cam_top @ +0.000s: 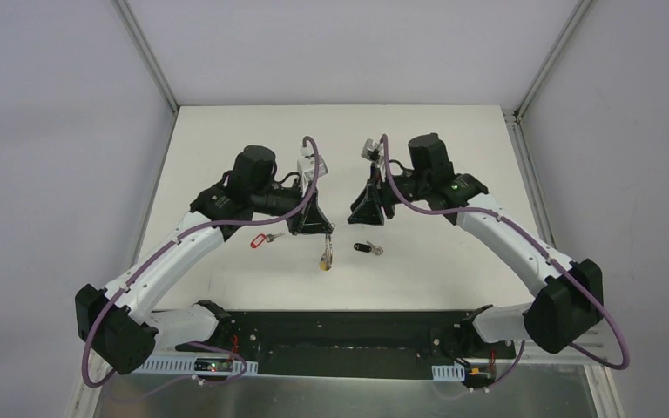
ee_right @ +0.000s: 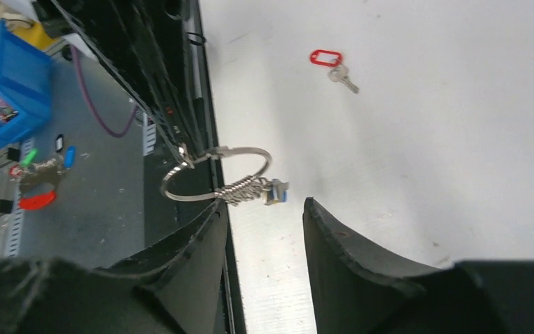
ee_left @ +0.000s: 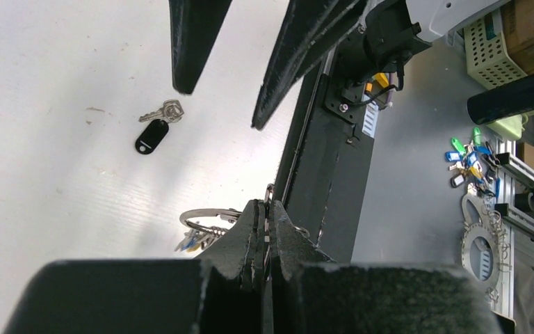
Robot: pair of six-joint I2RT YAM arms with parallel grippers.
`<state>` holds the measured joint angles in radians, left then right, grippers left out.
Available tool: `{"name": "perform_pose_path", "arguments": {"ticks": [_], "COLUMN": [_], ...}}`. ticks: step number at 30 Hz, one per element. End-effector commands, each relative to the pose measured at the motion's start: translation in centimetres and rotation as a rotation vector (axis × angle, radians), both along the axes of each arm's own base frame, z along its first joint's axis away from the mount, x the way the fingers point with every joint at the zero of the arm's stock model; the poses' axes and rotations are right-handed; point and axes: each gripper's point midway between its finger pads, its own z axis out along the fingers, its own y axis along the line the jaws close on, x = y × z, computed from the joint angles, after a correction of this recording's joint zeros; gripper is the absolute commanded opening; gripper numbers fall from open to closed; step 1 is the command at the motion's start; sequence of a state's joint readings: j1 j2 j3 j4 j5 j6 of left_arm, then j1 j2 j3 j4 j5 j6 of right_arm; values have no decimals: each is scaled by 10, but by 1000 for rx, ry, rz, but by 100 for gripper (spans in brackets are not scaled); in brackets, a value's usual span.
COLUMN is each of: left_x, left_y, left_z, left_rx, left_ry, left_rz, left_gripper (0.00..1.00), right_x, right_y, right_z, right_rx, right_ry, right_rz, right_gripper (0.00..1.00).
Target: Put the keys on the keyring
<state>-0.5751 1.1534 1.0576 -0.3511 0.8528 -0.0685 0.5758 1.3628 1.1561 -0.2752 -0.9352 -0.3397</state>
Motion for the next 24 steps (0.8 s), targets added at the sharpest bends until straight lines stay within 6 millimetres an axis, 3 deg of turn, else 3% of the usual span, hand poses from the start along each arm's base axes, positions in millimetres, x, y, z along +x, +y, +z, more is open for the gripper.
{"name": "perform_pose_path", "arguments": {"ticks": [1,7,12,18,24], "left_x": [-9,-30,-49,-77,-99], "left_y": [2,0,2,10,22], "left_z": [17,25,33,38,38], "left_rx": [-46,-105,-166,-211,-231], "left_ry": [-7,5,-52,-101,-134], "left_rz": [-14,-139,-255,-415,-527], "left_gripper": [0,0,0,0,0], "right_x": [12,22,22,13,6], "right_y": [-22,-45,-55,-57,-54], "right_z": [0,-12,-12,-11,-17], "right_rx": [-38,-86,-75,-38,-29], "right_ry": [-135,-186,-218,-211,-163], "right_rz": [-94,-212,-276,-290,-263], "right_gripper": [47,54,73,94,100]}}
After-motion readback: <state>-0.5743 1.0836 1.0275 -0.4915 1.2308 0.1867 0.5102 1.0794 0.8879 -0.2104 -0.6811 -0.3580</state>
